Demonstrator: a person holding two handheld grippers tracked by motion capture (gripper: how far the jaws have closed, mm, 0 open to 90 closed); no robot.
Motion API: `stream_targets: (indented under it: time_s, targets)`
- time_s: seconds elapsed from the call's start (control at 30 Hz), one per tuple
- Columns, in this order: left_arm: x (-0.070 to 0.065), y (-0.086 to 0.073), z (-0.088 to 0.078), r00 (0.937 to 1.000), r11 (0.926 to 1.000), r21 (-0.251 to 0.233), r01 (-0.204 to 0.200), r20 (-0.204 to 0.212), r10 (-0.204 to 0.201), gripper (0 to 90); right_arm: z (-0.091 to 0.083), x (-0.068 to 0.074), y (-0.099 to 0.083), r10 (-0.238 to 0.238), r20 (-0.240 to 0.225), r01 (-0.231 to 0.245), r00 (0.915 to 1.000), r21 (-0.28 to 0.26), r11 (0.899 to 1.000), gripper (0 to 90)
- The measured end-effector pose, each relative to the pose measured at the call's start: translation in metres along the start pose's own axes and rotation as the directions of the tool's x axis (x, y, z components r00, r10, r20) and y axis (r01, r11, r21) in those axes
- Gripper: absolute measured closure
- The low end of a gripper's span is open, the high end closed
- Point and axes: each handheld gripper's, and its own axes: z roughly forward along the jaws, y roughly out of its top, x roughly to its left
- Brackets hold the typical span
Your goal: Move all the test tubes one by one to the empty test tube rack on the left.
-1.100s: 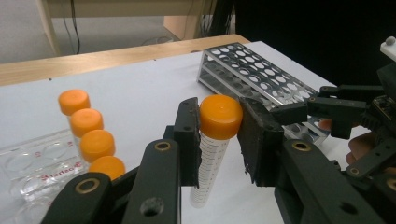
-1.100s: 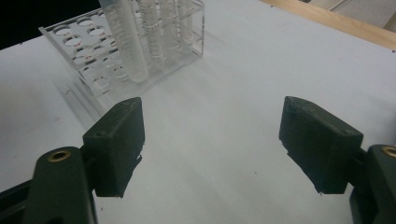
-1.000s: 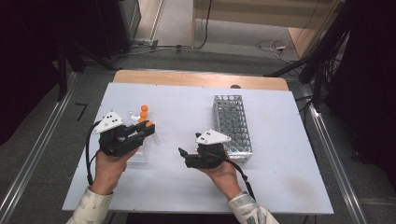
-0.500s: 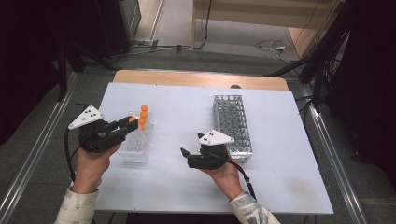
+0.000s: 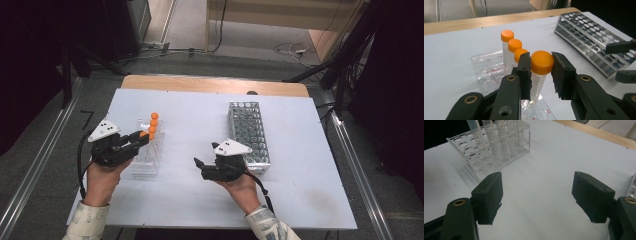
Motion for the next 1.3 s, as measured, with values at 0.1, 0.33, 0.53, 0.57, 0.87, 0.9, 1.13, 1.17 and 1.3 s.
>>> stream_targets:
  time_s: [0.1, 0.33, 0.53, 0.57, 0.87, 0.9, 1.13, 1.17, 1.3]
  targets:
    - [-0.004, -0.004, 0.005, 0.9997, 0.9996, 0.025, -0.015, -0.017, 0.015, 69.8, -0.001, -0.002, 0.0, 0.002, -0.001, -0.002, 1.0, -0.006, 1.0, 23.5]
    - [-0.008, -0.012, 0.013, 0.9981, 0.9968, 0.071, -0.037, -0.048, 0.04, 69.7, -0.002, -0.001, 0.0, -0.003, -0.004, 0.003, 1.0, -0.003, 1.0, 23.5]
    - [-0.007, -0.016, 0.016, 0.998, 0.9953, 0.091, -0.031, -0.051, 0.036, 69.6, -0.001, 0.0, -0.001, 0.0, -0.005, 0.0, 1.0, 0.0, 1.0, 23.5]
    - [-0.007, -0.017, 0.016, 0.9981, 0.9954, 0.091, -0.03, -0.051, 0.035, 69.6, -0.001, 0.0, -0.001, 0.003, -0.006, -0.003, 1.0, 0.001, 1.0, 23.5]
    - [-0.007, -0.016, 0.015, 0.9983, 0.996, 0.086, -0.025, -0.05, 0.029, 54.6, -0.002, 0.001, -0.001, 0.003, -0.013, -0.004, 0.9999, -0.006, 1.0, 23.5]
    - [-0.007, -0.016, 0.014, 0.9979, 0.9963, 0.081, -0.026, -0.057, 0.031, 48.6, -0.002, 0.002, -0.001, 0.004, -0.013, -0.004, 0.9999, -0.007, 1.0, 23.5]
    - [-0.011, -0.015, 0.008, 0.997, 0.999, -0.012, 0.042, -0.064, -0.043, 18.3, -0.005, 0.0, 0.0, 0.003, -0.015, -0.004, 0.9999, -0.02, 1.0, 23.4]
    - [-0.011, -0.016, 0.008, 0.9965, 0.9982, -0.029, 0.052, -0.063, -0.054, 16.9, -0.005, 0.0, 0.001, 0.003, -0.013, -0.004, 0.9999, -0.02, 1.0, 23.3]
    - [-0.011, -0.02, 0.004, 0.9932, 0.9934, -0.084, 0.079, -0.079, -0.085, 15.9, -0.008, -0.002, 0.002, 0.009, -0.013, -0.009, 0.9999, -0.022, 1.0, 22.4]
